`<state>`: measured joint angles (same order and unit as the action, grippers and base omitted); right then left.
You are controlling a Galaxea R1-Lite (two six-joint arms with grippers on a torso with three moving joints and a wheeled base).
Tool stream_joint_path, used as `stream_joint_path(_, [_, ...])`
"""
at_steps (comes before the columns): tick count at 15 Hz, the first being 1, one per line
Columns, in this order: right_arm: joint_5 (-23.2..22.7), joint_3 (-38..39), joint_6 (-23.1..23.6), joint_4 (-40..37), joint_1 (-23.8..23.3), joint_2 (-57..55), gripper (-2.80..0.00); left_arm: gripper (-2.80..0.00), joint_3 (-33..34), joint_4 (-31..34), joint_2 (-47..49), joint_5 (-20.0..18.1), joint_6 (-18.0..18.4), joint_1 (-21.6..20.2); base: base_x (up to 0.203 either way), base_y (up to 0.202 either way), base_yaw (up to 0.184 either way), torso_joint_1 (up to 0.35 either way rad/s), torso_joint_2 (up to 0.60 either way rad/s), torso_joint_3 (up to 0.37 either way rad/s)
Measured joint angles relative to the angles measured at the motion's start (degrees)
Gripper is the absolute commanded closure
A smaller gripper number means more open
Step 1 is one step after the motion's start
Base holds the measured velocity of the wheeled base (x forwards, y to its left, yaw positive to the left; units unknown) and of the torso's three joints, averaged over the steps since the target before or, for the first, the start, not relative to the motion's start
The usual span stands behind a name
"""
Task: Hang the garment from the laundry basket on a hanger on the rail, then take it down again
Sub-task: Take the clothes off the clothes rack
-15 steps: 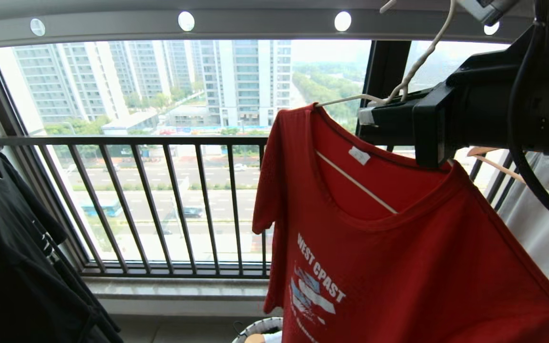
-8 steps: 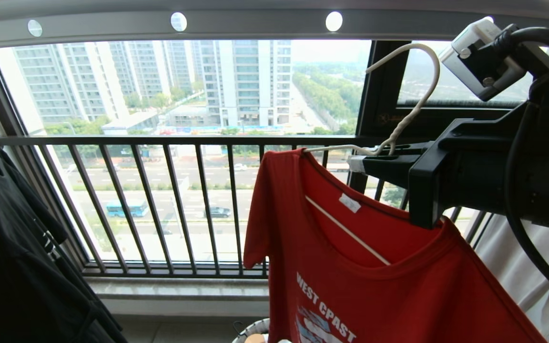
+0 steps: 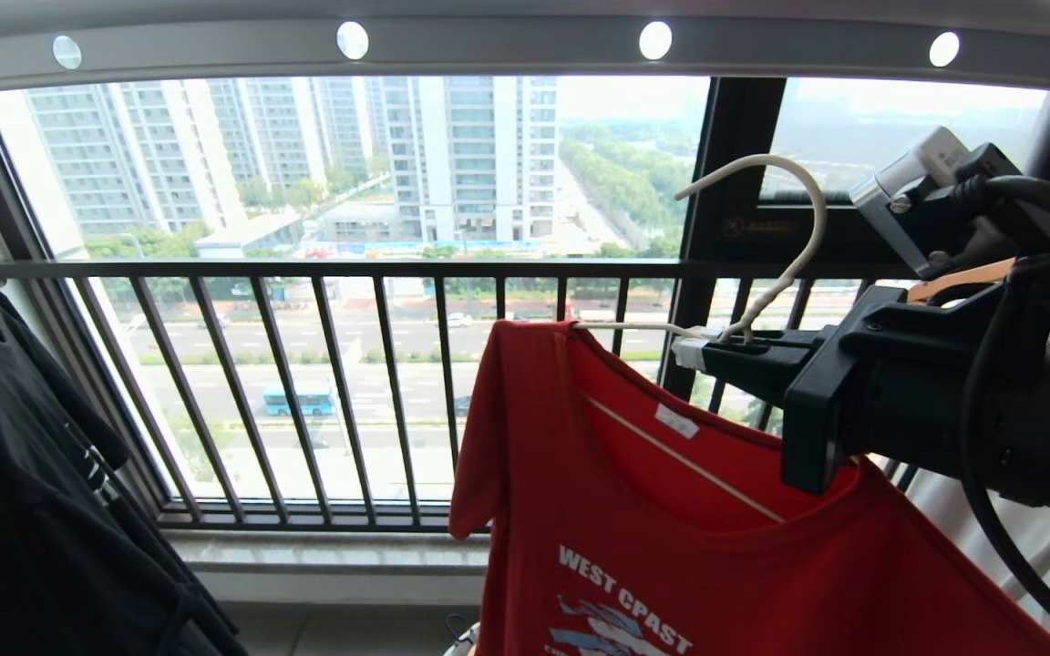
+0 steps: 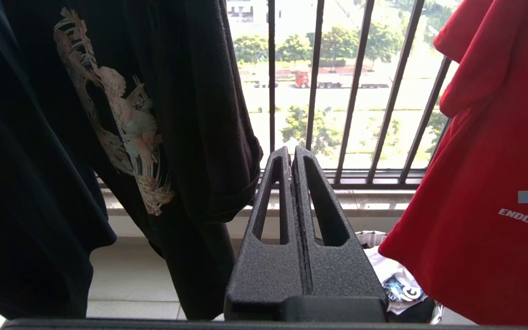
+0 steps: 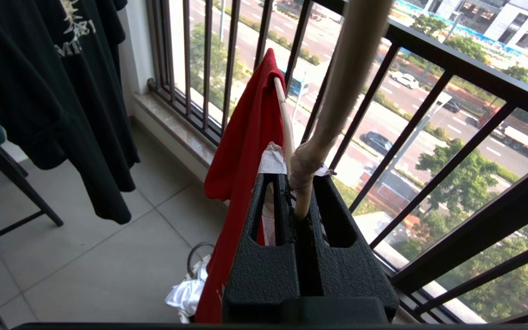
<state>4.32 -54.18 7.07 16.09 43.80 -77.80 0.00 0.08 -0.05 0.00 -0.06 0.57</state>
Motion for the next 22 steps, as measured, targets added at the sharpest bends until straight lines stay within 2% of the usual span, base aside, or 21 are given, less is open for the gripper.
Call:
stream_joint_path(2, [-0.69, 0.38, 0.21, 4.36, -0.04, -1.35, 0.00, 0.00, 0.00, 0.01, 0.00, 0.00, -0.01, 0.00, 0.000, 0.000, 0.000, 0.000, 0.00, 0.000])
stream_joint_path(9, [-2.23, 0.16, -0.47, 4.91, -0.48, -4.85, 0.00, 0.00, -0.42, -0.08, 0.00, 0.00, 0.58, 0.00, 0.000, 0.000, 0.000, 0.000, 0.00, 0.000])
stream_joint_path(12, [-2.19, 0.27, -0.79, 4.96, -0.50, -5.67, 0.00, 0.00, -5.54, 0.63, 1.99, -1.42, 0.52, -0.05, 0.000, 0.000, 0.000, 0.000, 0.00, 0.000])
stream_joint_path(14, [-2.21, 0.28, -0.88, 4.99, -0.50, -6.22, 0.00, 0.00, -10.80, 0.47, 8.04, -5.75, 0.47, 0.09, 0.000, 0.000, 0.000, 0.000, 0.00, 0.000])
stream_joint_path(18, [-2.31, 0.41, -1.84, 5.82, -0.45, -8.72, 0.00, 0.00, -25.33, 0.66, 28.54, -21.70, 0.33, 1.02, 0.000, 0.000, 0.000, 0.000, 0.00, 0.000])
stream_joint_path(19, [-2.32, 0.38, -2.67, 7.49, -0.43, -9.39, 0.00, 0.00, -28.52, 0.66, 33.56, -25.39, 0.28, 2.81, 0.000, 0.000, 0.000, 0.000, 0.00, 0.000])
stream_joint_path(20, [-2.32, 0.35, -3.55, 9.37, -0.41, -10.01, 0.00, 0.00, -31.44, 0.65, 38.49, -28.69, 0.24, 6.37, 0.000, 0.000, 0.000, 0.000, 0.00, 0.000])
stream_joint_path(22, [-2.32, 0.30, -4.22, 10.42, -0.30, -10.70, 0.00, 0.00, -35.85, 0.43, 47.76, -31.85, 0.24, 14.05, 0.000, 0.000, 0.000, 0.000, 0.00, 0.000])
